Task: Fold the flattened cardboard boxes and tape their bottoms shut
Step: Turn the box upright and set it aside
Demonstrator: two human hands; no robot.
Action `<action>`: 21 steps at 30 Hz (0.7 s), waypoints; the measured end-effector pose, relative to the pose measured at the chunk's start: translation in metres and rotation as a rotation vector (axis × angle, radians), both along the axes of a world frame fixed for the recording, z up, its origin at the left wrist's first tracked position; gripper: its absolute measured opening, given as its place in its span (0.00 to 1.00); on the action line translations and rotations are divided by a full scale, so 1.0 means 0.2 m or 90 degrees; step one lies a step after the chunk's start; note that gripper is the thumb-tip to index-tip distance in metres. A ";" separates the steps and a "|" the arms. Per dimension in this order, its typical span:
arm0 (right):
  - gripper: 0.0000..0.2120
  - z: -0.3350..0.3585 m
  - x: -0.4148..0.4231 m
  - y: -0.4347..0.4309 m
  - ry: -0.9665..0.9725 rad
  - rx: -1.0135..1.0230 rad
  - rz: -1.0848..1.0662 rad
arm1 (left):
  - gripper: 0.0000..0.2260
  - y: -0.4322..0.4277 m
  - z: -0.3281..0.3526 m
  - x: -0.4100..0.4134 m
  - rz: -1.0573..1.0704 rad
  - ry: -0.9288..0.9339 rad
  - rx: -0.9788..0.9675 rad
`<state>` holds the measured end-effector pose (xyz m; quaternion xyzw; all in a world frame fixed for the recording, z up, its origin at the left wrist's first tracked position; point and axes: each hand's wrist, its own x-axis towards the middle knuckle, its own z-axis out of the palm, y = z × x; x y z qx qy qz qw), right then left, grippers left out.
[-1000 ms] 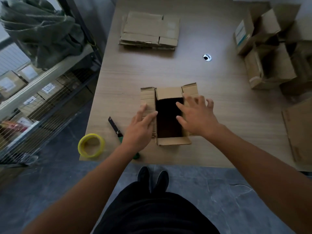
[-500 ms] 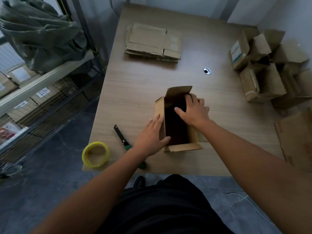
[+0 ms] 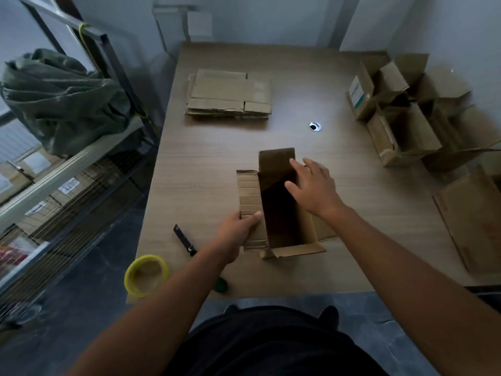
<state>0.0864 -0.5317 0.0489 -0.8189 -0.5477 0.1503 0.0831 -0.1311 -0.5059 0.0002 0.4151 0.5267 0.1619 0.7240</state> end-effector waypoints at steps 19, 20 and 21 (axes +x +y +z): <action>0.28 0.20 1.65 -1.14 -0.066 0.042 -0.181 | 0.17 -0.48 0.14 2.00 -0.121 0.028 -0.019; 0.28 0.21 1.70 -1.15 -0.064 0.035 -0.173 | 0.18 -0.51 0.14 2.05 -0.125 0.029 -0.020; 0.28 0.22 1.74 -1.14 -0.064 0.027 -0.158 | 0.18 -0.52 0.15 2.09 -0.127 0.028 -0.017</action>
